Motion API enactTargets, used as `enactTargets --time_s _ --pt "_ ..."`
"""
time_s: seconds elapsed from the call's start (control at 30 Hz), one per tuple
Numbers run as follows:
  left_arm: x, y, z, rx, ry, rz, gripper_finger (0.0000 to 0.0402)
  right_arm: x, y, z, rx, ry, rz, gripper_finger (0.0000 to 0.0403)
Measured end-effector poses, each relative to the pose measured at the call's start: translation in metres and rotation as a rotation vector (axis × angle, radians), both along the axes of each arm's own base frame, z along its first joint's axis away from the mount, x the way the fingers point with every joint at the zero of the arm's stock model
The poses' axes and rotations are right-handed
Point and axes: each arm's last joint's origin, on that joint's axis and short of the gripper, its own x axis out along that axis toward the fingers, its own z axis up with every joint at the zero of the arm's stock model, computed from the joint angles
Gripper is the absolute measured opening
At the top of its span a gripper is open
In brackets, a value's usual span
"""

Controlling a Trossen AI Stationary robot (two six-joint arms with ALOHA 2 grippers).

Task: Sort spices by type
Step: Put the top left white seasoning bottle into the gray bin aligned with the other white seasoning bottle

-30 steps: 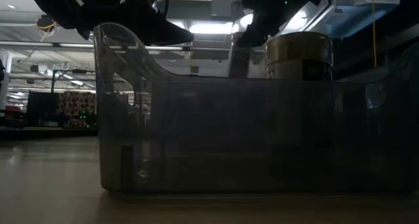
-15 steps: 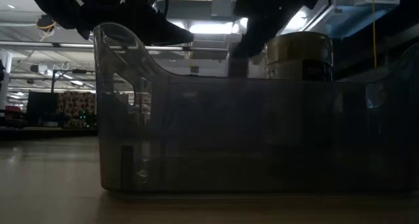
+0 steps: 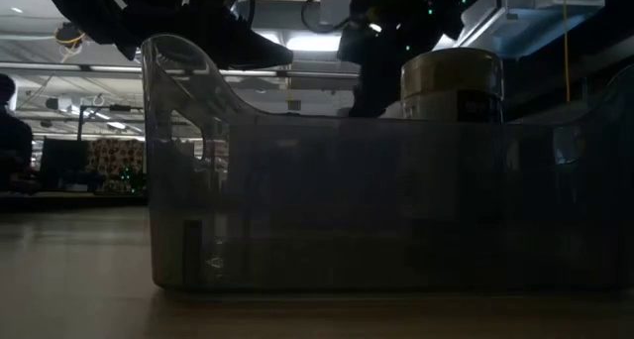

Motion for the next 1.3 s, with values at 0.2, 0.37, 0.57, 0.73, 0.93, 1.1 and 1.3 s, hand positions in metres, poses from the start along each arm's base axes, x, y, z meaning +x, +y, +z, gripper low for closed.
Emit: enactTargets --time_s 0.2,0.37,0.57,0.73,0.93,1.1,1.3 --pt "0.0 0.0 0.0 0.0 0.0 0.0 0.0217 -0.003 0.001 -0.025 -0.007 -0.035 0.001 0.0211" --pt "0.0 0.0 0.0 0.0 -0.002 0.0 0.0217 -0.006 0.001 -0.035 -0.008 -0.042 0.0 0.0211" --pt "0.0 0.0 0.001 0.0 -0.006 0.0 0.0217 -0.007 0.0 -0.037 -0.036 -0.051 -0.02 0.0211" --pt "0.0 0.0 0.001 -0.009 -0.008 0.001 0.0217 -0.008 0.001 -0.038 -0.034 -0.032 -0.02 0.0212" --pt "0.0 0.0 0.001 -0.009 -0.007 0.0 0.0217 -0.007 0.001 -0.039 -0.033 -0.028 -0.022 0.0212" --pt "0.0 0.0 0.0 -0.009 -0.003 0.0 0.0217 -0.007 0.001 -0.04 -0.033 -0.026 -0.023 0.0228" --pt "0.0 0.0 0.0 -0.008 0.0 0.0 0.0217 -0.007 0.001 -0.039 -0.033 -0.028 -0.024 0.0282"
